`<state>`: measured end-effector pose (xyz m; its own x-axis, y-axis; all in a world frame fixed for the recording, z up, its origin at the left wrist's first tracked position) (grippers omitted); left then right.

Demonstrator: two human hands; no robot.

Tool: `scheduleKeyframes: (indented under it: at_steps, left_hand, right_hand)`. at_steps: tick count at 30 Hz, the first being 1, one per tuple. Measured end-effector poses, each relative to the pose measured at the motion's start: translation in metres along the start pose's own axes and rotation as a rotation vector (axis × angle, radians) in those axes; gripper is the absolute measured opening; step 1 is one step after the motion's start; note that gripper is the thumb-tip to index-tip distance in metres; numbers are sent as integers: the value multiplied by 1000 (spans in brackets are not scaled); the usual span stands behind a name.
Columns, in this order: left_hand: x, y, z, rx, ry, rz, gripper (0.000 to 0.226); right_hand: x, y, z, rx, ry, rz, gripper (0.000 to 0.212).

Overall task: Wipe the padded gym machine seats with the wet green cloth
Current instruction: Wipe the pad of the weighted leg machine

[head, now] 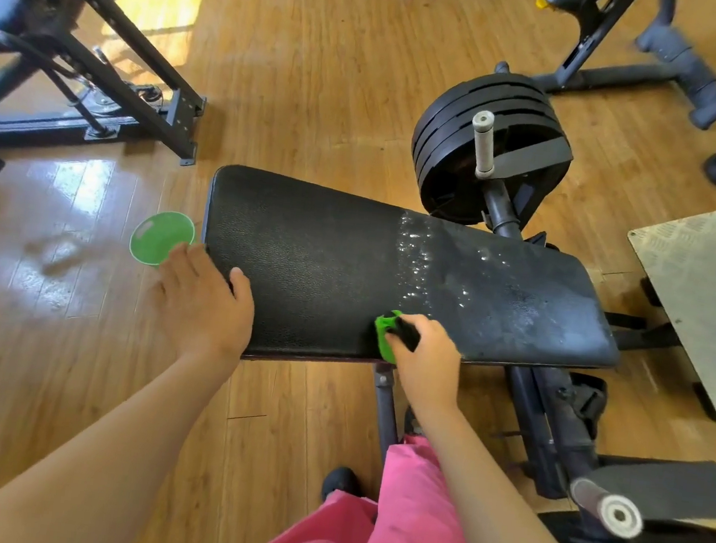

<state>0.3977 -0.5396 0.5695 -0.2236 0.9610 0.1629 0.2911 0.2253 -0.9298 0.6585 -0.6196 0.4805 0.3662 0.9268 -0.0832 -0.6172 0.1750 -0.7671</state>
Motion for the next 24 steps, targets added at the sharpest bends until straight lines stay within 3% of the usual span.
scheduleKeyframes:
  at_steps: [3,9,17,24]
  left_hand:
    - [-1,5,-31,116,326,63,45]
    - [-9,43,-100,47,582,254,40]
    - [6,72,-108,10,654,326,21]
    - [3,78,-109,36,701,255,20]
  right_hand:
    - [9,6,13,52,-42,41,28]
    - [25,4,-11,29,0,11,27]
    - [31,-19,-84,-17,231,-55,25]
    - [17,10,-10,126,44,-7,30]
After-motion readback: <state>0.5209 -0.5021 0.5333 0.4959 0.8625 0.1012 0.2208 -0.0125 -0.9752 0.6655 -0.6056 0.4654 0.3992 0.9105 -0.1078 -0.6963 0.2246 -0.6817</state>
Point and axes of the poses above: each hand's wrist, its own x-axis towards the middle knuckle, its own y-axis out of the palm, z = x × y, the point moved 6 cm from there along x, towards the middle knuckle, and after that the axes turned 8 degrees about -x, right-handed, at the moved point
